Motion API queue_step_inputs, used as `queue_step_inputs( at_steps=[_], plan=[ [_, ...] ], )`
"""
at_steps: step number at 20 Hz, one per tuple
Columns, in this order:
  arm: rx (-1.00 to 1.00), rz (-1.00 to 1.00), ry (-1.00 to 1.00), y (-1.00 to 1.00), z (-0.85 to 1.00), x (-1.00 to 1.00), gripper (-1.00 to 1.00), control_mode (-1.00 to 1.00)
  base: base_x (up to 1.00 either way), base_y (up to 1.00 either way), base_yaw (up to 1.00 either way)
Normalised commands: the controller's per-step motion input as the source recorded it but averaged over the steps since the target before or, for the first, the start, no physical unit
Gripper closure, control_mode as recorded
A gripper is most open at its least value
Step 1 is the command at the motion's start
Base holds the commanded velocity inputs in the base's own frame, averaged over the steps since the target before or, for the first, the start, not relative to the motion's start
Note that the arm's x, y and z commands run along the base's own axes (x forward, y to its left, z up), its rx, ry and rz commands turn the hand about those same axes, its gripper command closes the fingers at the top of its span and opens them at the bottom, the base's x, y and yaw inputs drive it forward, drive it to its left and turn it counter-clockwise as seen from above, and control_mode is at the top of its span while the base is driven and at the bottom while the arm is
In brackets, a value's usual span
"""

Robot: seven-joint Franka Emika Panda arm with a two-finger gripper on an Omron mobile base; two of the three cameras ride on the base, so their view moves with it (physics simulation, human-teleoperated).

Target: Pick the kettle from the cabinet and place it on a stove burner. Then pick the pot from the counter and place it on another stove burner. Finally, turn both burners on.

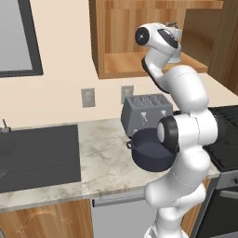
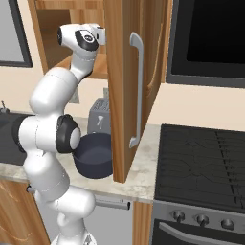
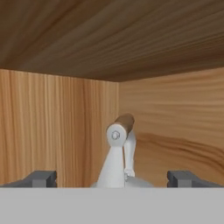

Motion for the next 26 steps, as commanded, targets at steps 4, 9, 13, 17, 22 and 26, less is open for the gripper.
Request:
queue_step_inputs(
  at_steps=[4,9,13,17,22,26],
  plan=[
    [0.01,0.00,0.00,-0.09,0.00,0.08,-1.00,-1.00,0.00,0.00,0.00],
    [0.00,0.00,0.01,-0.07,0.00,0.10,-1.00,-1.00,0.00,0.00,0.00],
    [0.00,0.00,0.01,-0.03,0.00,0.06,1.00,-1.00,0.00,0.00,0.00],
    [0.00,0.00,0.00,0.00,-0.05,0.02,1.00,-1.00,0.00,0.00,0.00],
    [0.00,0.00,0.02,0.00,-0.03,0.00,1.00,-1.00,0.00,0.00,0.00],
    [0.00,0.00,0.03,0.00,0.00,0.00,1.00,-1.00,0.00,0.00,0.00]
  ],
)
